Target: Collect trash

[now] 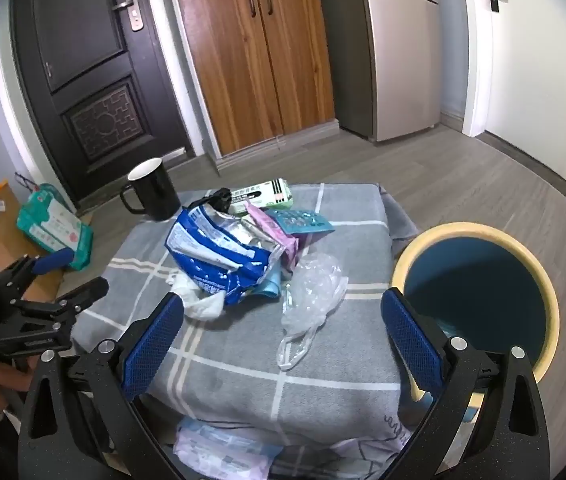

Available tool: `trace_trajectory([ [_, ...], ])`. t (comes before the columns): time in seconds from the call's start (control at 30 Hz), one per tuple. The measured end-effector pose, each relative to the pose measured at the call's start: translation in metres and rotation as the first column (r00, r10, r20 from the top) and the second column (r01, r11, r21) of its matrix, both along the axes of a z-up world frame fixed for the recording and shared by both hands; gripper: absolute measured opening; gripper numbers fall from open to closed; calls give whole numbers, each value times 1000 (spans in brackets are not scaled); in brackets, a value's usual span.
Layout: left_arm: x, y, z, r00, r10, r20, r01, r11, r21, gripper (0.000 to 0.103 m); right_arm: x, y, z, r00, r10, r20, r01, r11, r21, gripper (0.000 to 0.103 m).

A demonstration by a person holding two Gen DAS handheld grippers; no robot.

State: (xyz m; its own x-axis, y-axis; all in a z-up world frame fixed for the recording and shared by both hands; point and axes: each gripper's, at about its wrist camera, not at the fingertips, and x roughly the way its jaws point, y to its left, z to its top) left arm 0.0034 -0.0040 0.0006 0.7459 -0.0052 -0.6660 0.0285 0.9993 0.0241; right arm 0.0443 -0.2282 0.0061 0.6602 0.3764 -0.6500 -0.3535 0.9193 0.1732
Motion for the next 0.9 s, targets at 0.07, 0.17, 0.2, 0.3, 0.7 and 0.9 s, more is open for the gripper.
trace_trajectory([
  [0.07, 0, 0, 0, 1000, 1, 1, -1, 1000, -3, 97, -2, -2, 1, 1000, 0, 0, 0, 1000, 0, 98],
  [0.17, 1, 1, 2, 1000, 2, 0, -2, 1000, -4, 97, -2, -2, 2, 1000, 1, 0, -1, 1000, 1, 98],
  [0.2, 1, 1, 2, 1000, 3, 0, -3, 1000, -3, 97, -3, -2, 2, 1000, 0, -1, 0, 1000, 1, 98],
  [0.3, 2, 0, 3, 1000, 5, 4, -5, 1000, 1, 97, -3, -2, 2, 1000, -1, 0, 1, 1000, 2, 98],
  [0.7, 1, 1, 5, 1000, 3, 10, -3, 1000, -1, 97, -2, -2, 3, 1000, 0, -1, 0, 1000, 2, 98],
  [0.9, 0, 1, 5, 1000, 1, 9, -1, 1000, 2, 97, -2, -2, 3, 1000, -1, -1, 1, 1000, 2, 98],
])
